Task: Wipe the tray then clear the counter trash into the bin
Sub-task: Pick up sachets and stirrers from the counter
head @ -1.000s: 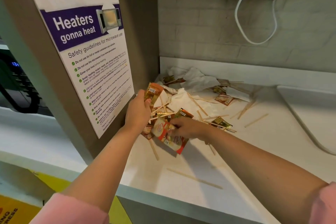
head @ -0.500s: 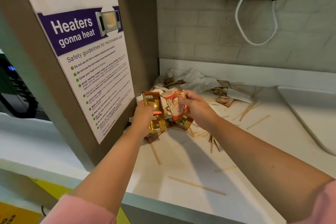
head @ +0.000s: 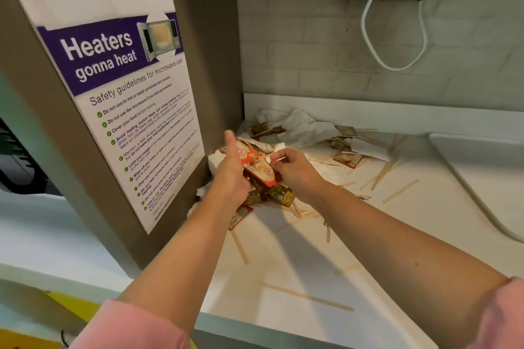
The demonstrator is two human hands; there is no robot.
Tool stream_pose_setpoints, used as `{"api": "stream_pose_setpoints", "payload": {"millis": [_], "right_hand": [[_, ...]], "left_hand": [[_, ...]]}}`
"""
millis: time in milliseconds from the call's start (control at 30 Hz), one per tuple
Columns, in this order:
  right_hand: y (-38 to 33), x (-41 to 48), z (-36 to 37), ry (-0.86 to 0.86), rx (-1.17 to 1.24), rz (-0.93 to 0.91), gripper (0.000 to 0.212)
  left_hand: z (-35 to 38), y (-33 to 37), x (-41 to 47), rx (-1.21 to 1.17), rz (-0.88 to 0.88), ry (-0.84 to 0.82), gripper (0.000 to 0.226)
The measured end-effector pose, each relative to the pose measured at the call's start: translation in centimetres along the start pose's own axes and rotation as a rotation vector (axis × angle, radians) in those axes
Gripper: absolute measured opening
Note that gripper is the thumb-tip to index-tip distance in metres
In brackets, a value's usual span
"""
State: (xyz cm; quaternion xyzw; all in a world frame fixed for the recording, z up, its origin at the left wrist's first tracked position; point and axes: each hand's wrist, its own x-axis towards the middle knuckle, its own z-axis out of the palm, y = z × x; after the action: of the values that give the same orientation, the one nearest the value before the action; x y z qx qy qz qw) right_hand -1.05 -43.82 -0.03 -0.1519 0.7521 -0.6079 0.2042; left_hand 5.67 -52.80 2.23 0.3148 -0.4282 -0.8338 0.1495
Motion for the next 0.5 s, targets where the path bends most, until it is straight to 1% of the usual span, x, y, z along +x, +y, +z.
{"api": "stream_pose_setpoints", "payload": {"millis": [67,133,167,200,233,267,333,367,433,500], "right_hand": [[-0.2,0.1,-0.3,-0.029,-0.006,-0.015,0.017],[-0.5,0.3,-0.9,-0.061,-0.025,-0.033,0.015],[-0.4,0.5,-1.3,-0.050,-0.066,-0.047,0.015],[-0.2,0.9,-1.7,-0.024,-0.153,-0.071,0.015],[0.2,1.4,-2.2,-0.004,-0.288,-0.107,0.016],[0.7,1.9,-2.6,-0.016,-0.472,-0.155,0.020],[2.0,2.7,-3.0,-0.143,-0.858,-0.235,0.035],[2.6,3.1,-3.1,-0.224,-0.999,-0.264,0.043],[3.4,3.5,-3.0,-0.354,-1.166,-0.294,0.055],[3.7,3.9,-2.8,-0.450,-1.240,-0.322,0.060]], "left_hand": [[0.0,-0.4,0.3,0.116,0.051,0.046,0.042],[-0.4,-0.5,0.9,0.196,0.096,0.122,0.042],[-0.7,-0.4,1.1,0.208,0.107,0.150,0.043],[-1.0,-0.2,1.3,0.210,0.111,0.171,0.044],[-1.2,0.0,1.3,0.211,0.114,0.187,0.044],[-1.4,0.3,1.4,0.212,0.121,0.195,0.044],[-1.8,0.6,1.5,0.231,0.140,0.189,0.042],[-1.9,0.8,1.4,0.243,0.144,0.189,0.040],[-2.2,1.2,1.5,0.232,0.143,0.179,0.040],[-2.6,1.5,1.7,0.212,0.130,0.162,0.041]]}}
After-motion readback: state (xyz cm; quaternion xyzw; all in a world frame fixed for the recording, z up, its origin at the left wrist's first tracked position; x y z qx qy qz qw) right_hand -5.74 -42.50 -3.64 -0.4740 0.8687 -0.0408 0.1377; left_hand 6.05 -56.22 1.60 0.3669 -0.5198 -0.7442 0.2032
